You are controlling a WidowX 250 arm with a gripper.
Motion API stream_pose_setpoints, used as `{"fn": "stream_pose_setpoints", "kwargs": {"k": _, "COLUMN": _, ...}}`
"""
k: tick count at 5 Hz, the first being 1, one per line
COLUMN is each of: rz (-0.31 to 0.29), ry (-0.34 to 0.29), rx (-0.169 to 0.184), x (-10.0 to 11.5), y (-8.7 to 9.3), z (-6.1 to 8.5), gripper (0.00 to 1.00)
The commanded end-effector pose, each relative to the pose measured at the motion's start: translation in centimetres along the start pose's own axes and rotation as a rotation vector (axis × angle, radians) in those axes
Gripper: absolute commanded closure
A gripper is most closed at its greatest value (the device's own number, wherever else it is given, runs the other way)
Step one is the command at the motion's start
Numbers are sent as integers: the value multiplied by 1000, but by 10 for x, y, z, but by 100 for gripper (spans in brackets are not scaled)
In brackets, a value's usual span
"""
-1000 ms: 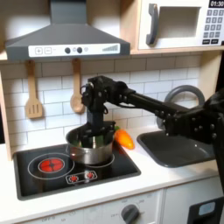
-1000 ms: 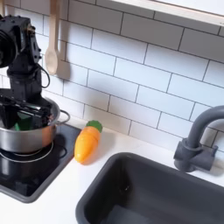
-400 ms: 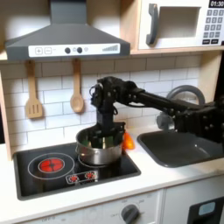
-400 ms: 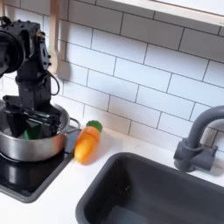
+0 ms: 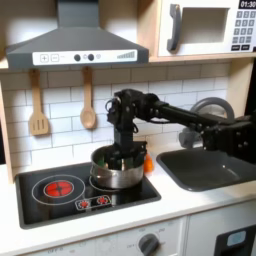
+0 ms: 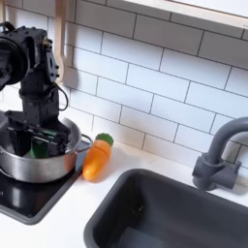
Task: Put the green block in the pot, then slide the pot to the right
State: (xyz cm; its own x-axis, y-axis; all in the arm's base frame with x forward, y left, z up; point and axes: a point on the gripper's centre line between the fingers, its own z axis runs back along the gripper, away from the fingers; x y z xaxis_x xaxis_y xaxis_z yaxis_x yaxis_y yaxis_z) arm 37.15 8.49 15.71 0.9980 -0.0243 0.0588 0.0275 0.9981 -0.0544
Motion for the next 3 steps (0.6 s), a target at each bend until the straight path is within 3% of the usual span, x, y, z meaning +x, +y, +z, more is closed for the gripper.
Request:
{"fn": "stream_pose_setpoints", "kwargs": {"k": 1, "rz": -19, "ry": 5, "rx": -4, "x": -2, "y": -7, "z": -2, "gripper": 0}}
{"fn": "stream_pose_setpoints", "kwargs": {"k": 3, "rz": -14, "ry": 7, "rx": -6, "x": -2, "y": -6, "z": -2, "gripper": 0}}
